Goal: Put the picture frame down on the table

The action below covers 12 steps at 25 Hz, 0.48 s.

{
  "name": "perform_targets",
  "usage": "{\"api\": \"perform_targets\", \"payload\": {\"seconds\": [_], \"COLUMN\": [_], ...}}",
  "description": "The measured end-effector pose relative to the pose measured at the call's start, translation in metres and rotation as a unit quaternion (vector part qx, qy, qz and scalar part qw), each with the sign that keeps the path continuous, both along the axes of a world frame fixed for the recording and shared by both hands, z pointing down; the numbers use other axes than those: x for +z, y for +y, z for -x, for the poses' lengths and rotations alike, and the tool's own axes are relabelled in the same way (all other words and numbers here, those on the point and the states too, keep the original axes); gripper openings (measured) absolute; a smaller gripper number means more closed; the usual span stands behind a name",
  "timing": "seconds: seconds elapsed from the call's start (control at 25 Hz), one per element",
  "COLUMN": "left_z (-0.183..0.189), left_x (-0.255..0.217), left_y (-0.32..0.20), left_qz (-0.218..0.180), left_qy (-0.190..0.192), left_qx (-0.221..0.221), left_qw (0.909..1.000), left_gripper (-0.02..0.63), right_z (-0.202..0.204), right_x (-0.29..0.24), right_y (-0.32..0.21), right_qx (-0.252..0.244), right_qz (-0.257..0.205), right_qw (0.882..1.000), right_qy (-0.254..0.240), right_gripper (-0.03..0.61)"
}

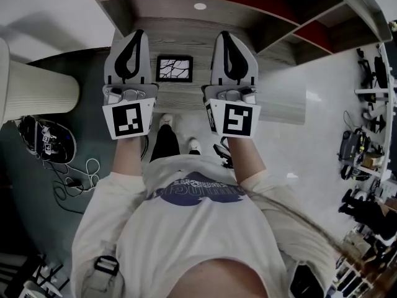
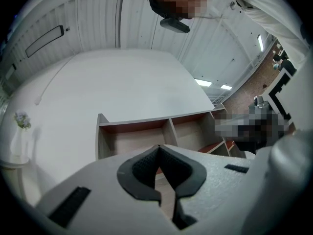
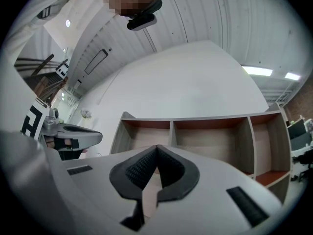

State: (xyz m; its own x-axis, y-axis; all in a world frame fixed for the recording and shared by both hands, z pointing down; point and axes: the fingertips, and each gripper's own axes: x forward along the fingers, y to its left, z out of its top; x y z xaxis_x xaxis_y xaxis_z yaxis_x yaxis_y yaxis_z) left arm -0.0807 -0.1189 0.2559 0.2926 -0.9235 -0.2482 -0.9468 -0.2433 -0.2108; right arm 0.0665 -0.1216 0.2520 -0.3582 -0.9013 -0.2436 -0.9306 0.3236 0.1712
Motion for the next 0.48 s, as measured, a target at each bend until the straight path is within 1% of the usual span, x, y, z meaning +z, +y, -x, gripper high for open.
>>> {"api": "perform_targets", "payload": {"seconds": [0.12, 0.28, 0.48], "left_z": [0.001, 0.005, 0.011], "left_x": [0.002, 0.006, 0.008], "left_y": [-0.002, -0.004, -0.003], "left_qz": [0.002, 0.009, 0.011], "left_qy": [0.005, 0.013, 0.013], "left_qx": [0.001, 0.001, -0.002], "left_qw": [1.0, 0.9999, 0.9999], "left_gripper": [0.008, 0.008, 0.008], "right_z": [0.003, 0.007, 0.009], "right_x": [0.007, 0.006, 0.005], "right_y": [-0.003, -0.002, -0.001], "right_qx": [0.005, 0.005, 0.009], "right_qz": [0.01, 0.007, 0.006], "right_qw": [1.0, 1.0, 1.0], "right_qy": [0.02, 0.024, 0.026], "right_gripper": [-0.002, -0.002, -0.002]}}
